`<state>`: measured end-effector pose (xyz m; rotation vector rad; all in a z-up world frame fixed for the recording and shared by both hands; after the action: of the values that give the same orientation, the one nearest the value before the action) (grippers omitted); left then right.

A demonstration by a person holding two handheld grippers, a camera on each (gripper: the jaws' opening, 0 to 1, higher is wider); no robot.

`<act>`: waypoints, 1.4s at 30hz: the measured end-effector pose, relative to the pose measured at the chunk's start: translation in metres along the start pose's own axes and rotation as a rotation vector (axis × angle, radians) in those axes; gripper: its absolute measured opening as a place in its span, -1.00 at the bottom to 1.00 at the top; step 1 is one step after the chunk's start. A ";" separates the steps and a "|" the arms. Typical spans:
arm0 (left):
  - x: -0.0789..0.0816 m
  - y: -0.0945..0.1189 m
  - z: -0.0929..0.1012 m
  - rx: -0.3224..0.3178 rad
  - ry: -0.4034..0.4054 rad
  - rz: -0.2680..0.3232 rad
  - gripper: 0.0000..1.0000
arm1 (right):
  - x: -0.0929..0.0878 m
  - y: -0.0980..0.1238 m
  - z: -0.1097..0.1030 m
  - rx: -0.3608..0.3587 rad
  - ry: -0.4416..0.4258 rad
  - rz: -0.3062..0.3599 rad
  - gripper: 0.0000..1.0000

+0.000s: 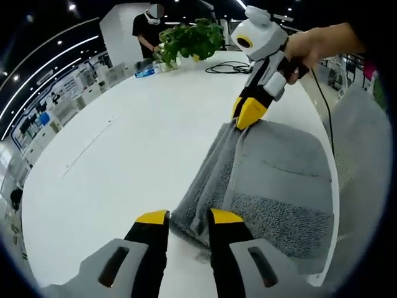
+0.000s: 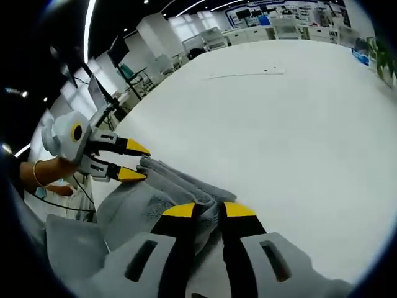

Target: Fold the towel on the table until its edges align and the towel forms a compact rectangular stack.

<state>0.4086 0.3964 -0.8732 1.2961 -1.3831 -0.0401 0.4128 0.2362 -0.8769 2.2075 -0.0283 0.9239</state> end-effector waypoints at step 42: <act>-0.033 0.041 0.024 0.009 0.425 -0.009 -0.21 | -0.056 0.022 -0.047 0.043 0.143 -0.014 -0.35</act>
<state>0.3554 0.4192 -0.8754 1.2323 -1.0130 0.2242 0.3369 0.2360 -0.8757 2.1721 0.0750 1.0817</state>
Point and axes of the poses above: the point that each gripper's makers call its tool centre point, and the gripper's own axes: y roughly backward along the fingers, z roughly to its right, x roughly out of its top, the point moved 2 cm from there along y, roughly backward along the fingers, and after that the axes turned 10 degrees about x, right-handed, at the moved point
